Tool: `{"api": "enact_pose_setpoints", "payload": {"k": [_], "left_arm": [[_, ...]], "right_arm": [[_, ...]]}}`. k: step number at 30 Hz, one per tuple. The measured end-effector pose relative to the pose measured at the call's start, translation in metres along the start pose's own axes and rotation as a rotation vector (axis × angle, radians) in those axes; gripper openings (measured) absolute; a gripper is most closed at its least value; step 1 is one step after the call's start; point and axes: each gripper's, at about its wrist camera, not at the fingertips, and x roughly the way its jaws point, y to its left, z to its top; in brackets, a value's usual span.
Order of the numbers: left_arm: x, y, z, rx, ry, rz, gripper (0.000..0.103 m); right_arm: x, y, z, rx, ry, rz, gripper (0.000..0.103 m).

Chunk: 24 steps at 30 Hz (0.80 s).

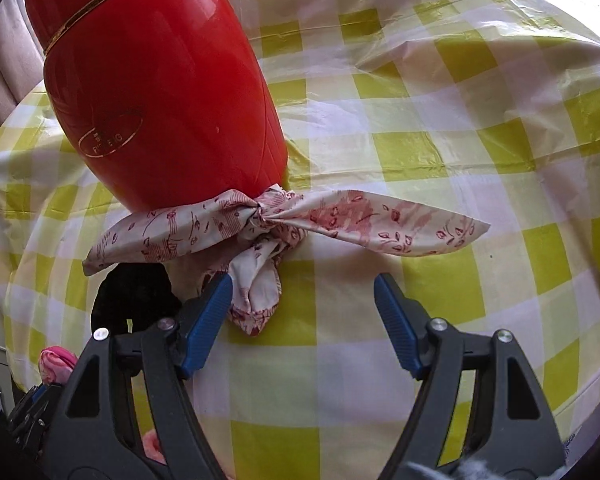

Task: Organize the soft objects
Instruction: 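Grasp floral fabric bow scrunchie with right gripper while left gripper holds the purse, then carry purse and floral scrunchie into the white box and open both grippers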

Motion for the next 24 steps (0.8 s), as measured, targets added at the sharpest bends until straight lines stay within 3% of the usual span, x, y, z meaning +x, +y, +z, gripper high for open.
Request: {"api": "enact_pose_setpoints", "payload": {"k": [8, 9, 11, 14, 17, 24], "left_arm": [[0.002, 0.001, -0.001, -0.004, -0.028, 0.008, 0.029], [0.001, 0.002, -0.002, -0.005, -0.033, 0.010, 0.029], [0.000, 0.002, -0.002, -0.010, -0.044, 0.019, 0.029], [-0.003, 0.002, -0.003, -0.012, -0.058, 0.028, 0.029], [-0.004, 0.003, -0.003, -0.019, -0.063, 0.035, 0.029], [-0.010, -0.001, -0.006, -0.015, -0.083, 0.036, 0.029]], "right_arm": [[0.027, 0.012, 0.007, 0.014, 0.001, 0.007, 0.076], [0.030, 0.015, 0.007, 0.003, -0.002, 0.004, 0.073], [0.033, 0.022, 0.005, -0.050, -0.026, -0.070, 0.043], [0.031, 0.020, 0.001, -0.061, -0.042, -0.075, 0.021], [0.027, 0.011, -0.003, -0.046, -0.053, -0.072, 0.012], [0.006, -0.011, -0.029, -0.037, -0.077, -0.108, 0.010]]}}
